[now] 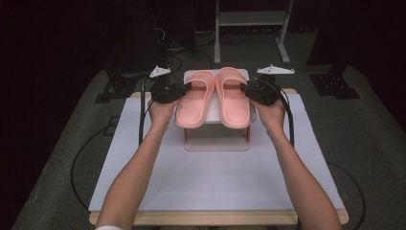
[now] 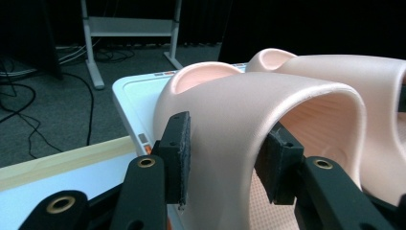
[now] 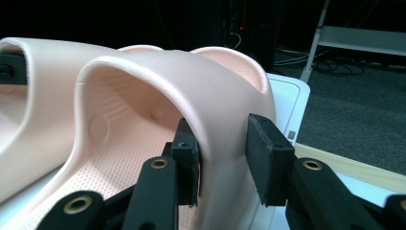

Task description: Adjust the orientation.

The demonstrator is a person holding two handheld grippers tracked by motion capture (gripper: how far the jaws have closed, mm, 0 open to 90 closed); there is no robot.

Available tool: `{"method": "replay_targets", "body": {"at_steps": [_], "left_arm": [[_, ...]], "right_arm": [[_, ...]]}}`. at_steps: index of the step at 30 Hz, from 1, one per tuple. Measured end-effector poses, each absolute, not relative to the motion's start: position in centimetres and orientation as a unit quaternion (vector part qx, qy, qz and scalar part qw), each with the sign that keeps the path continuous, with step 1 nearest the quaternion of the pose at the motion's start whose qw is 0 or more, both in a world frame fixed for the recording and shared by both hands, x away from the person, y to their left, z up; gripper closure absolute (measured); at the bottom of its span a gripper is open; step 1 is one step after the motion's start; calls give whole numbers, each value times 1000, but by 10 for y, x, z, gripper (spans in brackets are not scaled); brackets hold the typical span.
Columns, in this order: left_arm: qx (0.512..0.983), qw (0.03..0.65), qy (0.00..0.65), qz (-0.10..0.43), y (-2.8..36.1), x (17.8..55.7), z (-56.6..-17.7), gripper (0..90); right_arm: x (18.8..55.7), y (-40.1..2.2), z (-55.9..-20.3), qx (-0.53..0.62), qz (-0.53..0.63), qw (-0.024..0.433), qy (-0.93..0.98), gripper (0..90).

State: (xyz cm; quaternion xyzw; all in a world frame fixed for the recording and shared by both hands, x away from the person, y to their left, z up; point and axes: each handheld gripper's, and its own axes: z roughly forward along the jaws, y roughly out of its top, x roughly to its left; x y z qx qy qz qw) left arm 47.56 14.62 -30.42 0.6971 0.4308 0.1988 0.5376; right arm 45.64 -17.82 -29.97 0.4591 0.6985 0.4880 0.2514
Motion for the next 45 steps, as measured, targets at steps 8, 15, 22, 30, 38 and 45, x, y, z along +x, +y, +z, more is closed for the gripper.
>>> {"method": "replay_targets", "body": {"at_steps": [8,15,22,30,38,45], "left_arm": [[691,547,431,193,143,476,-305,570],[690,551,429,192,142,477,-306,551],[684,556,432,189,139,479,-307,519],[680,559,435,190,138,479,-309,480],[687,548,435,196,143,474,-312,564],[684,547,436,205,140,475,-312,599]], "right_arm": [[459,-177,-302,467,491,248,693,643],[460,-175,-301,467,494,250,689,629],[461,-173,-300,468,498,251,686,604],[462,-175,-303,471,509,244,678,574],[460,-176,-303,472,504,240,682,598],[461,-174,-302,470,503,245,683,618]]}}
